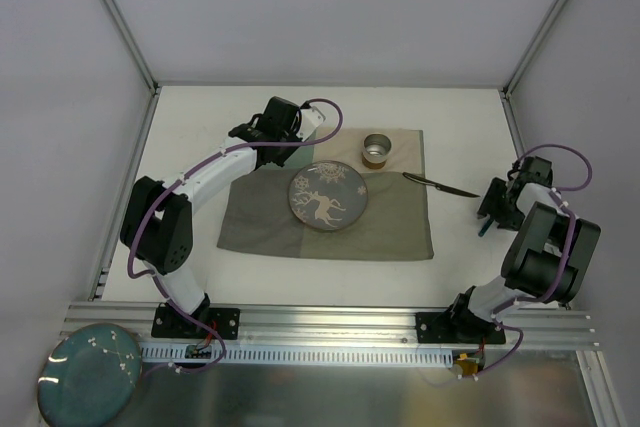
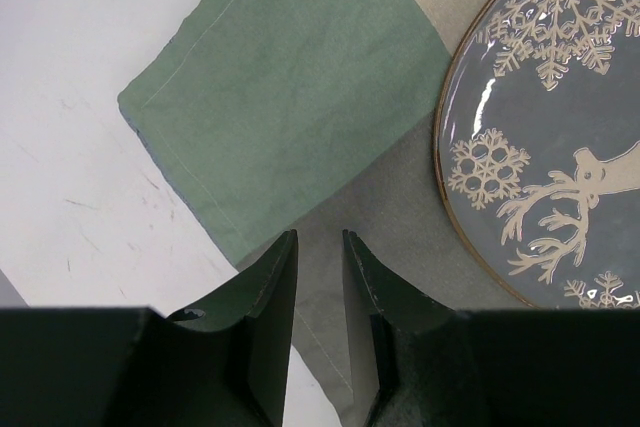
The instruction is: Set the dinner table for one person
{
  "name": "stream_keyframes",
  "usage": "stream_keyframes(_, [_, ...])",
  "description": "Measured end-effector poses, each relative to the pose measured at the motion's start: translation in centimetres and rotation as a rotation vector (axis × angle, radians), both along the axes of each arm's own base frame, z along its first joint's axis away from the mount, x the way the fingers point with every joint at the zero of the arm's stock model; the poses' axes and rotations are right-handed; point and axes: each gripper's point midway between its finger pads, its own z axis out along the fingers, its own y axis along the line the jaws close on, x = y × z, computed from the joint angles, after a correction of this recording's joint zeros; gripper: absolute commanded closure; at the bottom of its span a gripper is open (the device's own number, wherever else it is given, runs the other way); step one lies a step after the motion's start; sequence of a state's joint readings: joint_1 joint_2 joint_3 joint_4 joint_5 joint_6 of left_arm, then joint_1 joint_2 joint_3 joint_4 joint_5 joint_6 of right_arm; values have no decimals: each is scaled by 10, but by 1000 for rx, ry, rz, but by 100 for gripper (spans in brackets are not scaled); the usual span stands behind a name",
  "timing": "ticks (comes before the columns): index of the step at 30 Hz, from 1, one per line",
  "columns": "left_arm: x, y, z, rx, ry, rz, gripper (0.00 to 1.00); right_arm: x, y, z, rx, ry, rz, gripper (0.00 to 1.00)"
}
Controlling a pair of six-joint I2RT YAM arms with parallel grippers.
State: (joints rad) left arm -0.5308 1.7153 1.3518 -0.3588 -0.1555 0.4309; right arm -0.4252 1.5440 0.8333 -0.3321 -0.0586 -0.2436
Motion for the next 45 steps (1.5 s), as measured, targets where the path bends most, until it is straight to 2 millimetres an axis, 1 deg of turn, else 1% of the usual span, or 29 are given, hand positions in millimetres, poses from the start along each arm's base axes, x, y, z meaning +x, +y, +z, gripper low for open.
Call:
stream_keyframes(1, [0, 0, 0, 0, 0, 0, 76, 0, -1, 0, -1, 1, -1, 44])
stream_keyframes(2, [0, 0, 0, 0, 1, 0, 76, -1, -1, 0, -2, 2, -2, 48])
stream_keyframes(4, [0, 0, 0, -1, 1, 0, 76, -1, -2, -1, -3, 3, -1, 52])
stream_keyframes(6, [0, 0, 0, -1, 1, 0, 76, -1, -2, -1, -2, 3, 0, 53])
stream_keyframes(8, [0, 0, 0, -1, 1, 0, 76, -1, -1, -1, -1, 3, 2, 58])
stream_keyframes(10, [0, 0, 0, -1, 1, 0, 76, -1, -1, -1, 0, 4, 3, 60])
stream_keyframes(13, [0, 0, 0, -1, 1, 0, 76, -1, -2, -2, -2, 6, 6, 74])
stream_keyframes(16, [0, 0, -1, 0, 2, 0, 76, -1, -3, -2, -1, 8, 5, 75])
stream_keyframes(19, [0, 0, -1, 0, 3, 0, 76, 0, -3, -2, 3, 12, 7, 85])
stream_keyframes(21, [0, 0, -1, 0, 3, 0, 77, 0, -3, -2, 7, 12, 10, 97])
stream_keyframes(22, [0, 0, -1, 0, 3, 0, 77, 0, -2, -2, 8, 12, 13, 100])
stream_keyframes(35, [0, 0, -1, 0, 2, 0, 77, 3, 2, -1, 32, -4, 27, 100])
stream_keyframes(40, [0, 0, -1, 0, 2, 0, 77, 2, 11, 0, 73, -8, 45, 100])
stream_keyframes(42, [0, 0, -1, 0, 2, 0, 77, 0, 16, 3, 96, -3, 51, 100])
stream_keyframes(45, [0, 0, -1, 0, 2, 0, 77, 1, 18, 10, 107, -7, 57, 100])
